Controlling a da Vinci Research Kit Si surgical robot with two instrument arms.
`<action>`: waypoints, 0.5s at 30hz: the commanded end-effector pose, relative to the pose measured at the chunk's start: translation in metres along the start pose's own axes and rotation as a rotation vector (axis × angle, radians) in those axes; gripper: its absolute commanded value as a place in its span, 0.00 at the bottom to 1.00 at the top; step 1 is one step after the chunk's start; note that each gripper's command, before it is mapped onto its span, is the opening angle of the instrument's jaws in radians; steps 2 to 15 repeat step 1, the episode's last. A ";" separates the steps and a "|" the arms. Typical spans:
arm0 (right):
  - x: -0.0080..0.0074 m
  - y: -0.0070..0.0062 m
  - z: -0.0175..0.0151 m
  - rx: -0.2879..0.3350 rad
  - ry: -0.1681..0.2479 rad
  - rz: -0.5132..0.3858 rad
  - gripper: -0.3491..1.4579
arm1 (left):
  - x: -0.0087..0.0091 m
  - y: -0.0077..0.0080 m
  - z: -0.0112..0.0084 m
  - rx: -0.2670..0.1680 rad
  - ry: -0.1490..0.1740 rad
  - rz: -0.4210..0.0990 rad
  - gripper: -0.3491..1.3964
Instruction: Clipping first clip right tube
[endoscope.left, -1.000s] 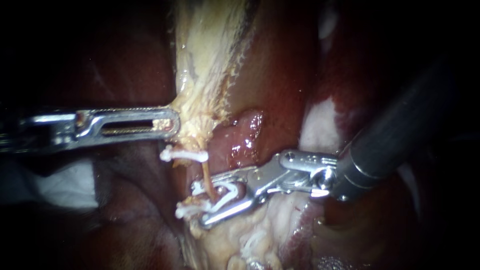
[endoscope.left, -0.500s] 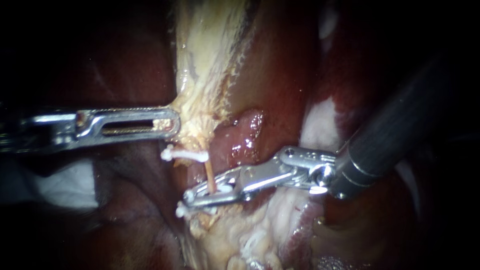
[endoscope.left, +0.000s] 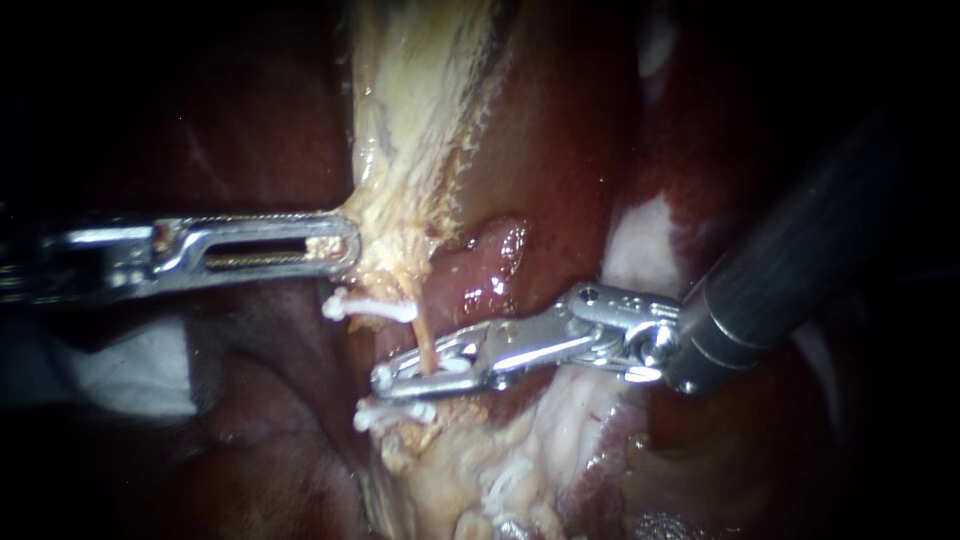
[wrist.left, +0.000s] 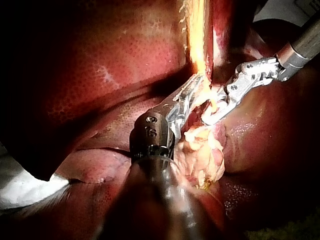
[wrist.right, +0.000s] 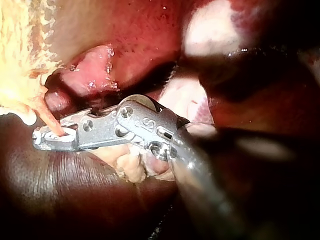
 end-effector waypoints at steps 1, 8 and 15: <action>-0.0001 0.0000 0.0001 0.000 -0.001 -0.001 0.00 | 0.0000 0.0001 0.0000 0.000 0.000 0.000 0.00; -0.0001 0.0000 0.0001 0.000 -0.001 -0.001 0.00 | 0.0000 0.0001 0.0000 0.000 0.000 0.000 0.00; -0.0001 0.0000 0.0001 0.000 -0.001 -0.001 0.00 | 0.0000 0.0001 0.0000 0.000 0.000 0.000 0.00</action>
